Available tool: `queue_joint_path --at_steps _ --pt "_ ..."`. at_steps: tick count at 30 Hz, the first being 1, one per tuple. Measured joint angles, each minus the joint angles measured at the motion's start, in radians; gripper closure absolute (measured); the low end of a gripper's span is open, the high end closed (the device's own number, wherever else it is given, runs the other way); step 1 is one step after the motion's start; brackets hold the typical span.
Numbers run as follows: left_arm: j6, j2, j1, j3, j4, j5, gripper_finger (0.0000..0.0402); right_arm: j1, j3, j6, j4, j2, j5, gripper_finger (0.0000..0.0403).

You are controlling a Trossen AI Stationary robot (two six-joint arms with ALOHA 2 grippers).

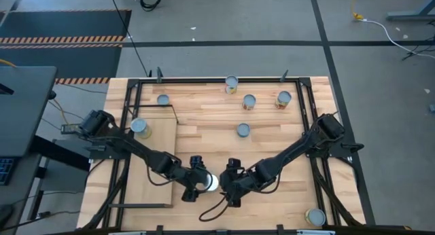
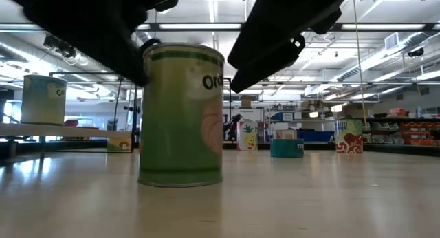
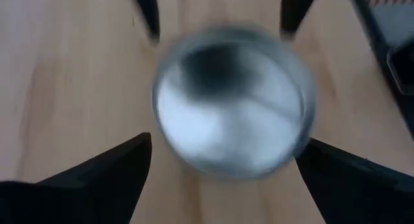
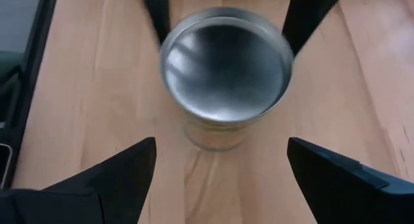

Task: Pick and place cans onto a shelf
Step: Put the canned oranges on the shelf

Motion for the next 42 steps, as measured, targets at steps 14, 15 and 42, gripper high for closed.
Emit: queue_joint_path --at_steps 14,15,42 --pt "0.117 0.045 0.031 -0.003 0.179 0.044 0.0021 -0.03 0.0 -0.038 0.033 0.0 0.046 0.0047" --pt "0.117 0.045 0.035 -0.003 0.179 0.042 0.0021 -0.034 0.0 -0.041 0.034 0.0 0.045 0.0047" --pt "-0.507 -0.524 0.149 -0.002 -0.912 -0.487 0.009 0.021 0.0 -0.013 -0.038 -0.166 0.194 0.0047"
